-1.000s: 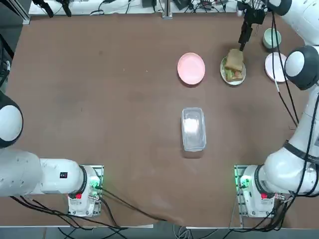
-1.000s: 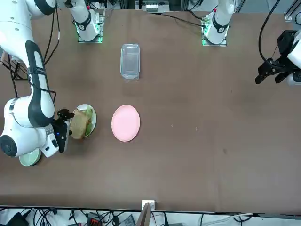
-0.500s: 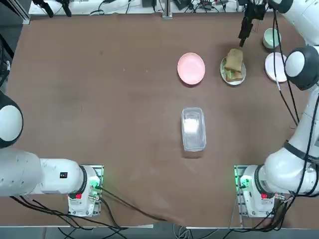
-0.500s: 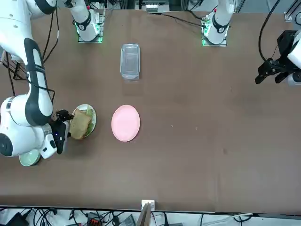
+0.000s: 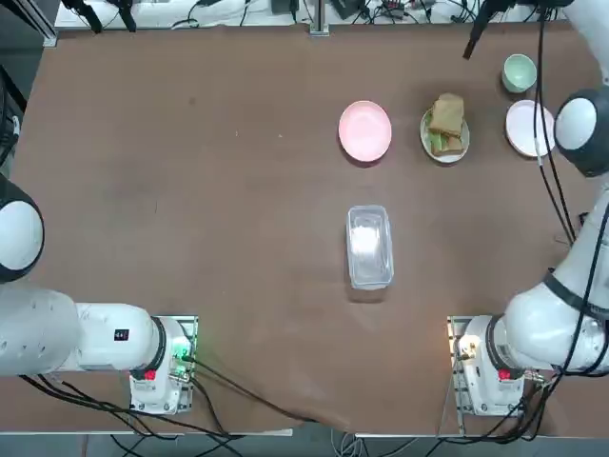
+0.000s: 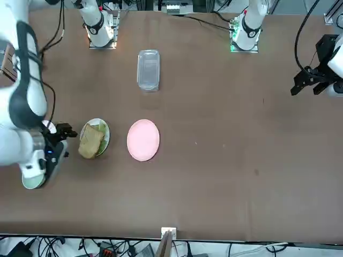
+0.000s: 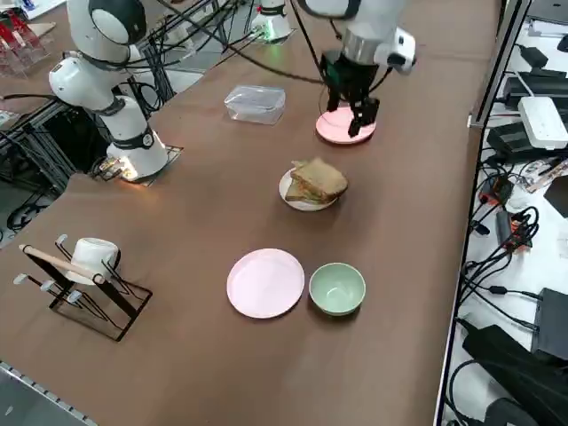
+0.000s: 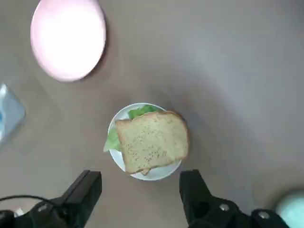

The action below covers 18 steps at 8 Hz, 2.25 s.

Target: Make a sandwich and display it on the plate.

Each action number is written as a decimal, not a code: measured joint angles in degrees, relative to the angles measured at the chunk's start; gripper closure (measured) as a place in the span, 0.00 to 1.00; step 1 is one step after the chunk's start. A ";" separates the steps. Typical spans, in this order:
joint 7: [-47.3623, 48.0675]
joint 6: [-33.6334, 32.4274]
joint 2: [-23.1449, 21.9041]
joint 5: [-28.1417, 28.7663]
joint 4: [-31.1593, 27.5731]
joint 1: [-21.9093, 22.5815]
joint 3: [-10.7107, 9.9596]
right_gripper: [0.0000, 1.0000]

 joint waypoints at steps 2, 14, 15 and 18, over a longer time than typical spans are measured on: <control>12.47 -0.38 -5.62 -0.01 0.05 -0.81 -0.35 0.00; 38.03 8.26 -37.49 4.20 -33.22 15.31 -22.45 0.00; 39.09 8.71 -39.09 4.21 -34.89 16.21 -22.53 0.00; 40.06 8.73 -40.88 4.21 -35.43 17.52 -22.28 0.00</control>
